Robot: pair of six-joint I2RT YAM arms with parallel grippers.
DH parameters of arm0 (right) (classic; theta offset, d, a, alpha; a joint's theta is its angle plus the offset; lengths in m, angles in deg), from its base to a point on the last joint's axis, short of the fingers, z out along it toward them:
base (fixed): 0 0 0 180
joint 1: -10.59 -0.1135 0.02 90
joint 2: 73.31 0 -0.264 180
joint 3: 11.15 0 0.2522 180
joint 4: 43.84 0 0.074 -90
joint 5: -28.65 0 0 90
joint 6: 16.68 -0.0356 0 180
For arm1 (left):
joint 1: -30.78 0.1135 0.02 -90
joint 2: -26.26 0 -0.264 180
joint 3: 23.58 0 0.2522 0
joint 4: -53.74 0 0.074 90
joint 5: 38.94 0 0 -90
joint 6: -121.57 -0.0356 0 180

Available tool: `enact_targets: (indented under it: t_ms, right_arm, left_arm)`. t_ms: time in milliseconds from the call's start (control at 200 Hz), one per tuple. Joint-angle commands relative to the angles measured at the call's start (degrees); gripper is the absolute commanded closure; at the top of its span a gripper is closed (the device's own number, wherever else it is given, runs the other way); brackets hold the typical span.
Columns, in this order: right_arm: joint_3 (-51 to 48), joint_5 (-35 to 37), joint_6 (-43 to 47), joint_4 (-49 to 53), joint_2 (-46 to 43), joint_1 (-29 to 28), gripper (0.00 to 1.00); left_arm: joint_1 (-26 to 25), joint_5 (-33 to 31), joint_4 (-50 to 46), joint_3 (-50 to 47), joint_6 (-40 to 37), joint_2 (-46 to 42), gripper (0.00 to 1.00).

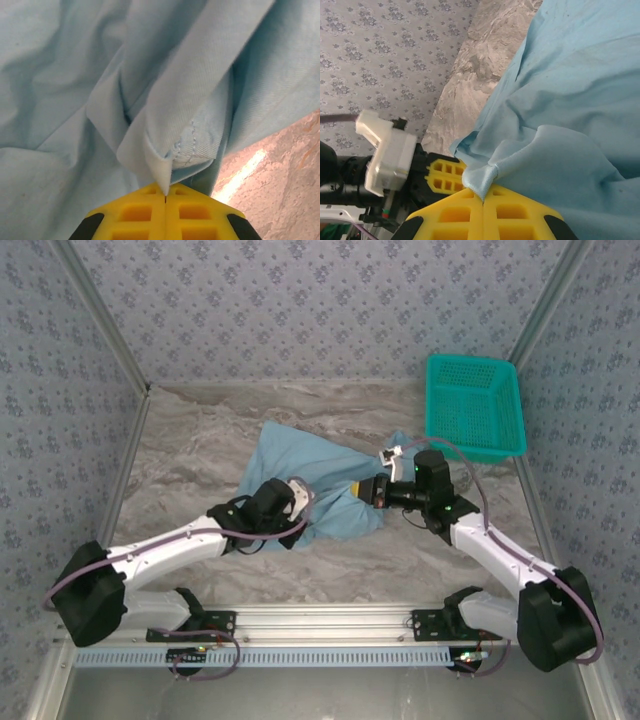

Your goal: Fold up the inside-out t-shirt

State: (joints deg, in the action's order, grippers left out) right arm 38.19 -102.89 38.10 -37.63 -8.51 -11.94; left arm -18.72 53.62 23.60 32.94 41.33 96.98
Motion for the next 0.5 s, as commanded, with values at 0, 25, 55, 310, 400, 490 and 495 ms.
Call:
enact_targets:
  t_ms: [0,25,55,310,400,490,495]
  right_arm:
    - [3.4,2.8,7.3,10.8,-3.3,1.2,1.00]
    - [4.5,5.7,8.9,13.7,-3.9,1.2,1.00]
    - [5.9,9.8,12.0,18.0,-4.4,0.8,1.00]
    - [10.0,36.3,17.5,34.2,-2.7,-6.7,0.98]
    - [11.9,41.7,18.6,35.8,0.1,-9.9,0.89]
    - [14.1,43.8,21.0,36.9,1.8,-13.0,0.76]
    - [14.2,43.8,21.2,36.9,1.8,-13.2,0.75]
  left_arm:
    - [3.4,6.7,3.6,-1.6,2.3,-6.4,1.00]
    - [4.5,9.2,5.2,-2.6,3.1,-8.5,1.00]
    - [5.8,12.2,7.7,-4.1,4.1,-10.9,1.00]
    - [14.1,22.3,20.5,-12.5,13.8,-23.3,1.00]
    - [14.5,25.1,21.8,-12.3,14.4,-22.3,1.00]
    - [14.5,26.1,20.8,-10.9,14.9,-20.0,1.00]
    - [14.5,26.1,20.8,-10.9,14.9,-19.9,1.00]
